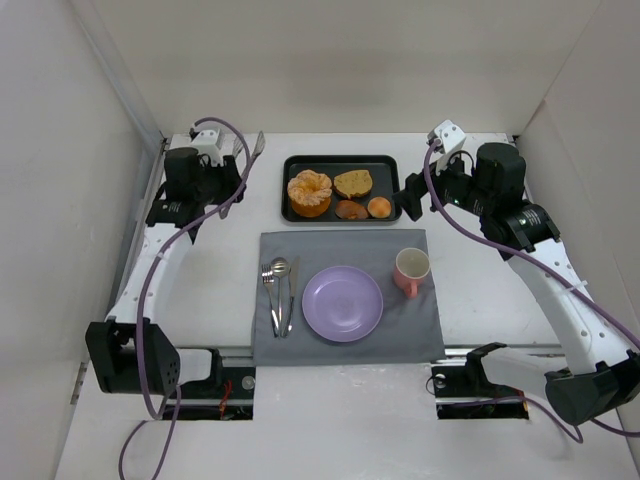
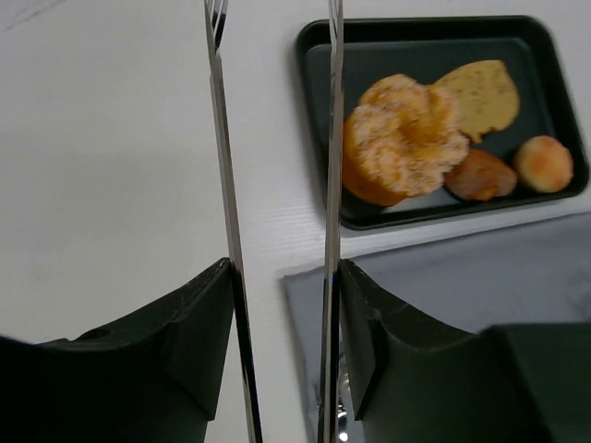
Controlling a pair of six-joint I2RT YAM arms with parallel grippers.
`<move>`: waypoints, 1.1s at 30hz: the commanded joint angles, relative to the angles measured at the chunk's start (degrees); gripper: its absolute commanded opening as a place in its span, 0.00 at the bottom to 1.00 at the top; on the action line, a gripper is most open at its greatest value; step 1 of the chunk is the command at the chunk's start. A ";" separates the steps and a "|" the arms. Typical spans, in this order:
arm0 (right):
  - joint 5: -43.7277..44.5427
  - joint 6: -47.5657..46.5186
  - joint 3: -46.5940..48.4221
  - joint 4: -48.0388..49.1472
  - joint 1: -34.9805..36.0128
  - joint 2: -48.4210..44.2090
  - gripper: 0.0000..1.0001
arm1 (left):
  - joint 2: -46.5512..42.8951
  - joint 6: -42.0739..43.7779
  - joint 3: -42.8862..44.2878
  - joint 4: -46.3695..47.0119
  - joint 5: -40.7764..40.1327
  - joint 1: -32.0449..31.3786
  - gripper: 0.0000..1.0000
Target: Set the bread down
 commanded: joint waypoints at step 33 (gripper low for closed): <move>0.87 -1.19 -0.26 3.76 -0.04 -0.87 1.00 | 12.53 1.73 11.16 -9.91 11.77 -5.56 0.46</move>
